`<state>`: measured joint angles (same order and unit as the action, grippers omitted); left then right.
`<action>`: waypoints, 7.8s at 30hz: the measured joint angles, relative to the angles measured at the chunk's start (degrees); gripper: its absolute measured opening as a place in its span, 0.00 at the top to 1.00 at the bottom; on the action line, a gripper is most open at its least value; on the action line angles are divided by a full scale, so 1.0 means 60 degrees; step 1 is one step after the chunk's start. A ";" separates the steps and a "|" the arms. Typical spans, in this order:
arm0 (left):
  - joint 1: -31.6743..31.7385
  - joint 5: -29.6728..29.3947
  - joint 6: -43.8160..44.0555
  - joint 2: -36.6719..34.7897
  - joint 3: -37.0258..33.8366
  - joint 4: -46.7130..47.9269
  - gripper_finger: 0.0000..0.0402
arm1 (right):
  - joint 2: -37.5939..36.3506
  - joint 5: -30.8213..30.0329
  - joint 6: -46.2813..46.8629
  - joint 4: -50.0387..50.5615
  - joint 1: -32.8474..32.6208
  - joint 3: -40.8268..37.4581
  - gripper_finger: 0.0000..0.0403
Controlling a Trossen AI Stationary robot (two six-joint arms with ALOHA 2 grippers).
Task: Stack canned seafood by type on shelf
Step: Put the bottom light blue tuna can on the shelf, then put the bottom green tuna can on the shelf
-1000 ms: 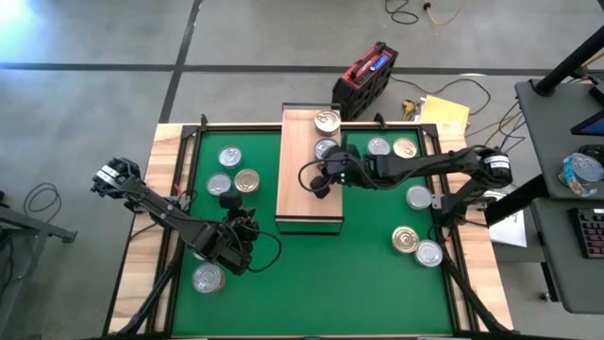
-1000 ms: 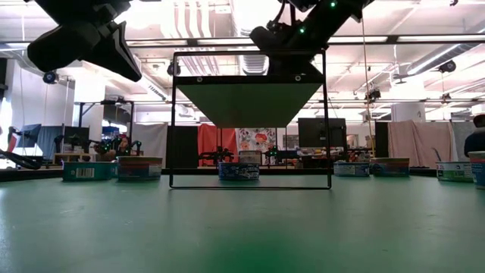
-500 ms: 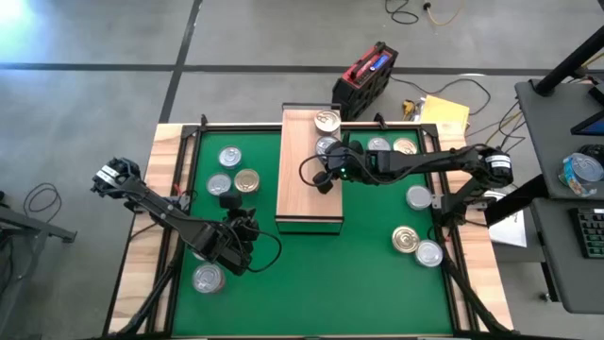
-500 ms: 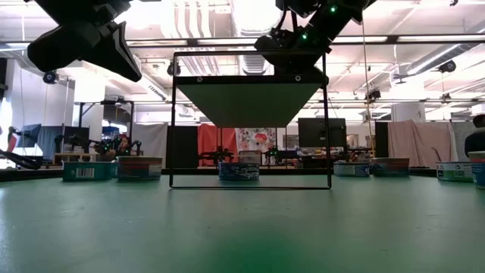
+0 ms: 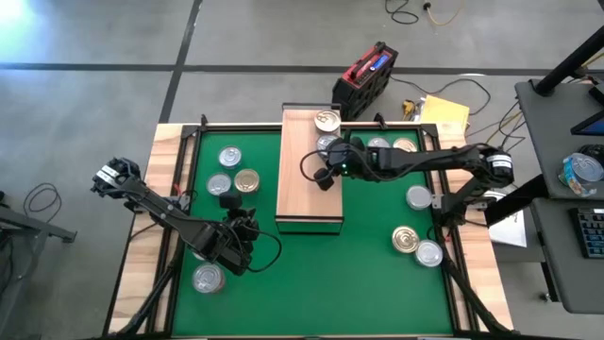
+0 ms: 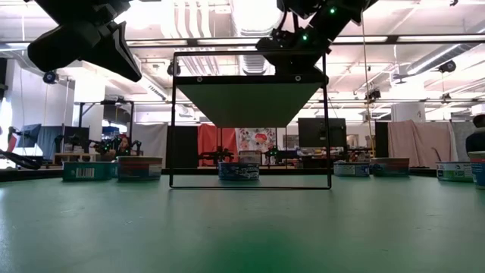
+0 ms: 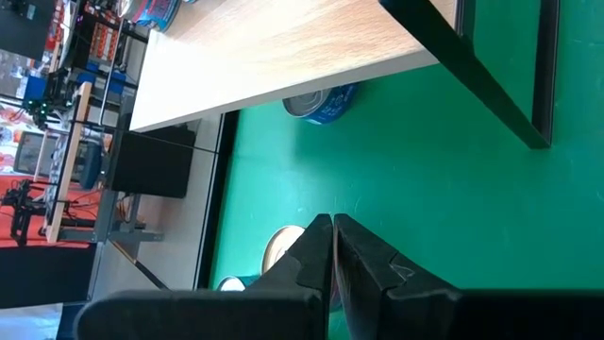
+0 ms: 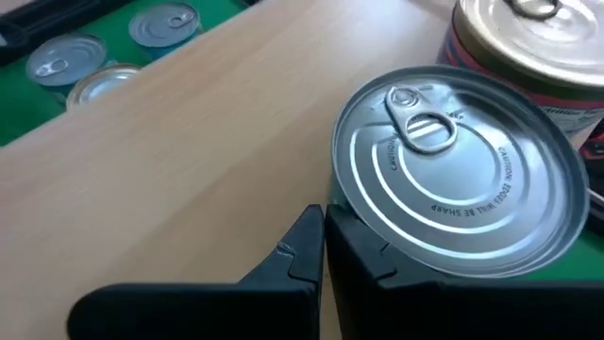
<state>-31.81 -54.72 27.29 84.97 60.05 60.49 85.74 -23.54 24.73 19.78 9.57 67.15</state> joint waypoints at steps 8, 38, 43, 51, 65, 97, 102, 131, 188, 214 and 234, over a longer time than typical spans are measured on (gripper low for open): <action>0.0003 0.0000 0.0039 0.0000 0.0000 0.0000 1.00 | -0.0708 0.0494 0.0344 0.0407 -0.0451 0.0191 0.98; -0.0001 -0.0047 0.0044 0.0000 0.0000 -0.0076 1.00 | -0.0584 -0.0507 0.0778 0.2344 0.0894 0.0048 0.98; 0.0003 -0.0047 0.0044 0.0000 0.0000 -0.0080 1.00 | -0.0581 -0.0509 0.0769 0.2324 0.0894 0.0048 0.98; 0.0001 -0.0047 0.0044 0.0000 0.0000 -0.0084 1.00 | -0.0581 -0.0509 0.0688 0.2296 0.0912 0.0048 0.98; 0.0001 -0.0047 0.0044 0.0000 0.0000 -0.0102 1.00 | -0.0581 -0.0265 0.0692 0.2291 0.0912 0.0048 0.98; 0.0006 0.0039 0.0043 0.0000 0.0000 -0.1089 1.00 | -0.3822 -0.0602 -0.0102 -0.0021 0.0001 -0.3025 0.98; 0.0027 0.0726 0.0076 0.0000 0.0070 -0.1391 1.00 | -0.4476 -0.0604 0.0037 -0.0414 -0.0232 -0.3653 0.98; 0.0025 0.6640 0.2469 -0.0118 0.0670 0.1024 1.00 | -0.4093 -0.3244 0.0900 -0.0705 -0.3517 -0.3827 0.98; 0.0116 0.9097 0.5103 -0.0266 -0.2117 0.0186 1.00 | -0.3433 -0.3343 0.0810 -0.0928 -0.3514 -0.3827 0.98; 0.0148 0.8941 0.4575 -0.0262 -0.2200 -0.1506 1.00 | -0.3433 -0.3339 0.0812 -0.0928 -0.3512 -0.3827 0.98; 0.0148 0.8960 0.3783 -0.0262 -0.2211 -0.3548 1.00 | -0.3433 -0.3332 0.0812 -0.0924 -0.3514 -0.3827 0.98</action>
<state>-30.92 -0.96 49.99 83.40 46.78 39.20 65.14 -43.53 29.61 14.24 -11.51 44.18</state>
